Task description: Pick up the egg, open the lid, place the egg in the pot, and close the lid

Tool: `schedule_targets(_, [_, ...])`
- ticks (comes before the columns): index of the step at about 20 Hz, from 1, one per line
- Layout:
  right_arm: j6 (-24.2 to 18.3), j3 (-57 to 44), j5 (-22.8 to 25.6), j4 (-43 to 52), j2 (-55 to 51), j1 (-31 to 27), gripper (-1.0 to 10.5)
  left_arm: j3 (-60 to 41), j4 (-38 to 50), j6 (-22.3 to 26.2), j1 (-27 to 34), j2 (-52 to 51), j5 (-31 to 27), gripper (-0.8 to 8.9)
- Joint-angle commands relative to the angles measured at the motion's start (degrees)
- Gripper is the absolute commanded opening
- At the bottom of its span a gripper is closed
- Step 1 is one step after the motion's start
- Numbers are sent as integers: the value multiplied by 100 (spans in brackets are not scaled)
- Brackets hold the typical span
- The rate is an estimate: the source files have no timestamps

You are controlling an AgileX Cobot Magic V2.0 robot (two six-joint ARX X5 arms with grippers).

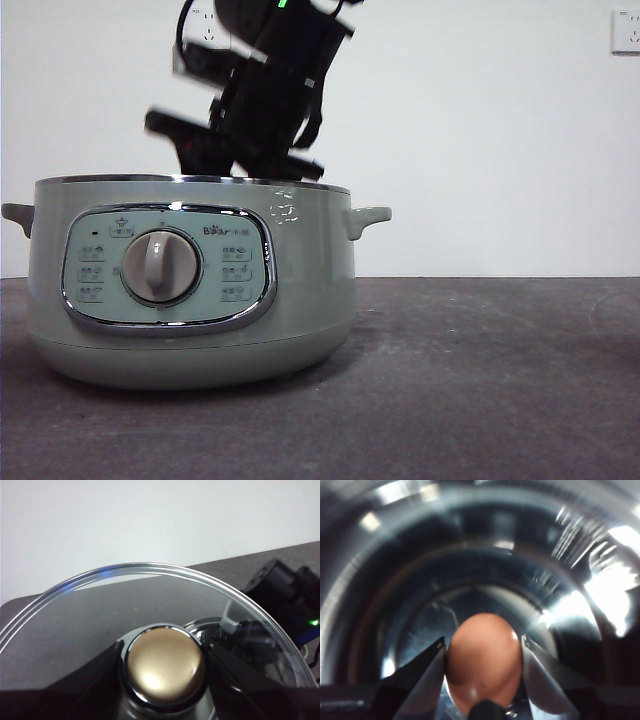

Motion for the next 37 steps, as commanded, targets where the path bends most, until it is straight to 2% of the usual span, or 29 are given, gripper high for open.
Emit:
schedule_targets(1, [-175, 33, 22, 9, 173, 57, -9, 92, 271, 46, 2, -55, -15, -8])
schedule_targets(10, [-291, 33, 146, 22, 396, 101, 13, 92, 210, 46, 2, -46, -15, -8])
schedule_targets(12, [-256, 33, 173, 24, 393, 153, 258, 92, 79, 46, 2, -46, -15, -8])
schedule_targets(13, [-245, 33, 186, -7, 393, 153, 336, 92, 17, 46, 2, -44, -17, -8])
schedule_targets(14, [-223, 33, 186, -15, 393, 153, 356, 92, 9, 46, 2, -44, -17, -8])
schedule_targets(19, [-61, 35, 188, -44, 245, 184, 355, 92, 17, 46, 2, -44, -15, -8])
schedule_targets(23, [55, 35, 341, -420, -398, 184, 347, 92, 105, 46, 2, 210, -15, -8])
schedule_targets(24, [72, 35, 461, -612, -662, 173, 346, 92, 164, 46, 2, 341, -9, -8])
schedule_targets(27, [374, 35, 1506, -1182, -1574, 133, 346, 92, 494, 46, 2, 907, 31, -9])
schedule_targets(29, [396, 35, 1821, -1506, -2232, 24, 346, 92, 846, 42, 2, 1425, 212, -9])
schedule_targets(34, [651, 35, 1818, -1849, -3464, -210, 343, 87, 1773, -271, -11, 2496, 835, -9])
schedule_targets(37, [651, 35, 1823, -1939, -3941, -328, 343, 87, 2116, -348, -79, 2997, 896, -9])
